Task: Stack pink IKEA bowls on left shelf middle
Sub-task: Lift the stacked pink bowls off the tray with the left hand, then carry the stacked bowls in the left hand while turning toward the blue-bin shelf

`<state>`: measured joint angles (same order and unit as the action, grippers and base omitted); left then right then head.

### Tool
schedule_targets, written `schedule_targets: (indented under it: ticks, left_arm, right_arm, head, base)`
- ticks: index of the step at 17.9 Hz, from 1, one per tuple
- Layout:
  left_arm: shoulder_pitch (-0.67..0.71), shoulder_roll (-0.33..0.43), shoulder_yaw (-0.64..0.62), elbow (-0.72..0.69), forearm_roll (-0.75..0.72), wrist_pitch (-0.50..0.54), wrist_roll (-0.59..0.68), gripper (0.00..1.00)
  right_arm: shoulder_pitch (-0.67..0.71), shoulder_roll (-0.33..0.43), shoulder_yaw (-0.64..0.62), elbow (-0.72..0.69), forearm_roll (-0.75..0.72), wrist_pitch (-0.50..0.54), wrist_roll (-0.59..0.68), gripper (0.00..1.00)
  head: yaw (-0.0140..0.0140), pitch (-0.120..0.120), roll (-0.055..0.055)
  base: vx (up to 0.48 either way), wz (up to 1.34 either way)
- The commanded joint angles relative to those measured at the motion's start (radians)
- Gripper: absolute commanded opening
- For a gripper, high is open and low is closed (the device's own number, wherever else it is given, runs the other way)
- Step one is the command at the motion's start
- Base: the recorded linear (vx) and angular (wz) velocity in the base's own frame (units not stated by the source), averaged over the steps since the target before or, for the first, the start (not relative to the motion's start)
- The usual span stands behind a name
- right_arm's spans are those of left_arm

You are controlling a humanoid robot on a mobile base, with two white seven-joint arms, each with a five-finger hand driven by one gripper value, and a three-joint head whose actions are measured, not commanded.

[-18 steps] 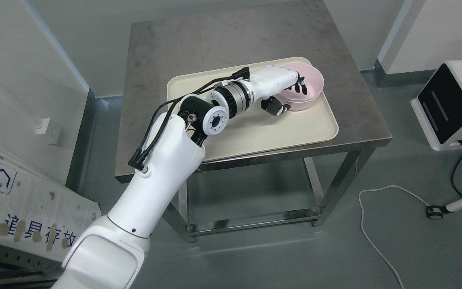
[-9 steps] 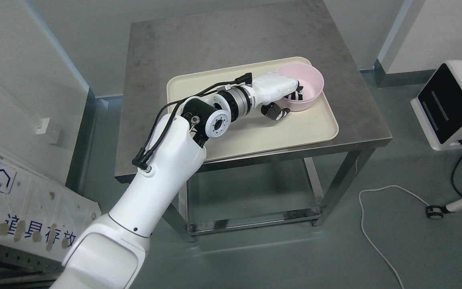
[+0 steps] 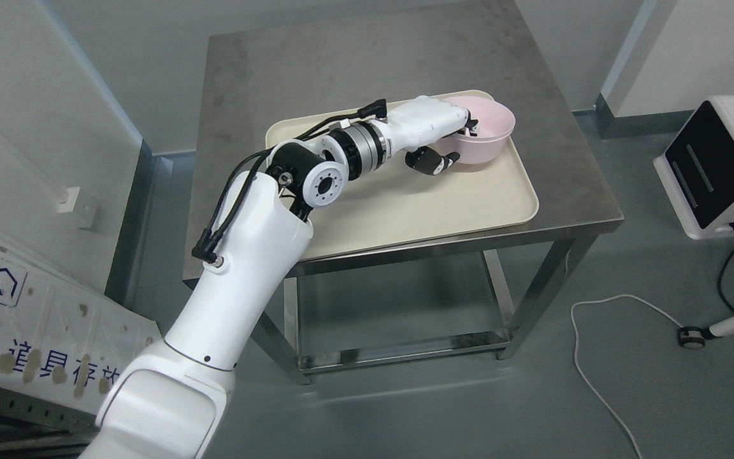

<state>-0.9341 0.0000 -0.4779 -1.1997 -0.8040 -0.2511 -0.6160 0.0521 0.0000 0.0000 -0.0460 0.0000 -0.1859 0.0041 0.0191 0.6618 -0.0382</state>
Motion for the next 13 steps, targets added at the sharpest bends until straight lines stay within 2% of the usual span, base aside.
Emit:
schedule_targets:
  ticks: [1, 6, 13]
  left_arm:
    - [0.058, 0.018, 0.278, -0.147, 0.029, -0.062, -0.042, 0.01]
    - [0.1, 0.018, 0.354, -0.254, 0.077, -0.151, -0.064, 0.01]
    - [0.12, 0.018, 0.444, -0.323, 0.103, -0.166, -0.061, 0.01]
  right_arm:
    - [0.0, -0.017, -0.011, 0.0, 0.008, 0.0, -0.001, 1.0]
    - [0.0, -0.017, -0.011, 0.0, 0.008, 0.0, -0.001, 1.0]
    - [0.0, -0.017, -0.011, 0.0, 0.008, 0.0, -0.001, 1.0]
  head:
    - [0.0, 0.0, 0.0]
    - [0.0, 0.0, 0.0]
    - [0.0, 0.0, 0.0]
  base:
    - [0.0, 0.0]
    - [-0.005, 0.0]
    - [-0.051, 0.07]
